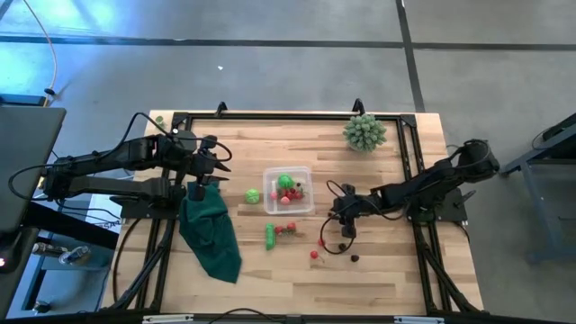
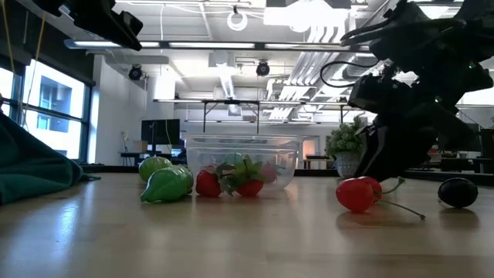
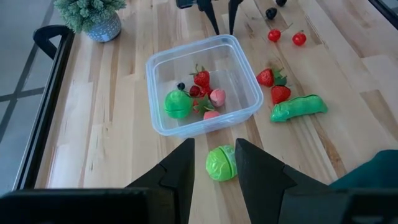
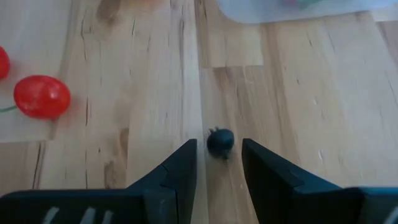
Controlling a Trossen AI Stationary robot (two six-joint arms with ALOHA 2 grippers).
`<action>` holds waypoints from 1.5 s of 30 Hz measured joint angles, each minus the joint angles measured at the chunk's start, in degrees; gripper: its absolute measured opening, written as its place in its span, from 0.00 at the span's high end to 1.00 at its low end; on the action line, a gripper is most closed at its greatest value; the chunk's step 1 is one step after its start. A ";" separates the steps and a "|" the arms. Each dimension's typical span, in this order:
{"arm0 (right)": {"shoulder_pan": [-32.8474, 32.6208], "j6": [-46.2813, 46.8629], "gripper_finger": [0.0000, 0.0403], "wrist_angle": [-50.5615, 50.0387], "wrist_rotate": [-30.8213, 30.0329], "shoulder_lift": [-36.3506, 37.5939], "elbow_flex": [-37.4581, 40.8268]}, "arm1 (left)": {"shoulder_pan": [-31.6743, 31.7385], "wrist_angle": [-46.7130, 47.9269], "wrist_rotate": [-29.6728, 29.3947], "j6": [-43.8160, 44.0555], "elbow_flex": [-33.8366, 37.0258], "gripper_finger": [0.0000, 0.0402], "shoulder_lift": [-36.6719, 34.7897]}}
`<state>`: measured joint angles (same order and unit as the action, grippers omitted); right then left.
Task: Pick and placing Produce into tupperware
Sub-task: Put the blueberry into the transparent bin
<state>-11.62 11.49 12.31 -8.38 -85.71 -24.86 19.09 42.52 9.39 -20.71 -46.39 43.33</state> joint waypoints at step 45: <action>0.00 5.64 0.89 3.46 0.04 -2.48 -0.09 | 0.00 0.00 0.00 0.01 0.00 0.74 -0.02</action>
<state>-11.62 17.14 15.77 -8.34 -88.19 -24.95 19.09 42.52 9.39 -20.70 -46.39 43.31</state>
